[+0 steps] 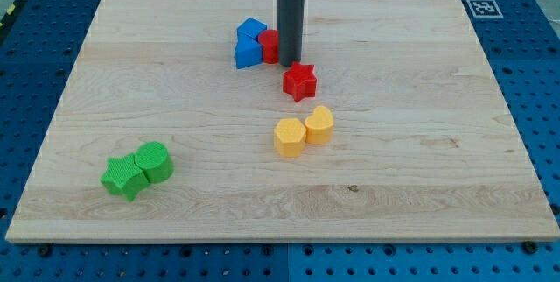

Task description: Slide the red star closer to blue triangle

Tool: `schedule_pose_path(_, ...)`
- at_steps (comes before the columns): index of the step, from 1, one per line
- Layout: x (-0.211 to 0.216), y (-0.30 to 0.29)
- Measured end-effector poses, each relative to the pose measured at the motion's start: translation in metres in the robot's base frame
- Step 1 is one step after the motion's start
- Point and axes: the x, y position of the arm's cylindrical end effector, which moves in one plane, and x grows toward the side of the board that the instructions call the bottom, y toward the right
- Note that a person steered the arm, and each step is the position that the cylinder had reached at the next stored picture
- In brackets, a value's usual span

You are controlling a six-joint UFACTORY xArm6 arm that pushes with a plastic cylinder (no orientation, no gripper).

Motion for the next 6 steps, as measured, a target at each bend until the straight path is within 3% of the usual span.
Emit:
schedule_pose_path(2,0.060,0.125)
schedule_pose_path(4,0.090,0.027)
schedule_pose_path(6,0.071,0.027)
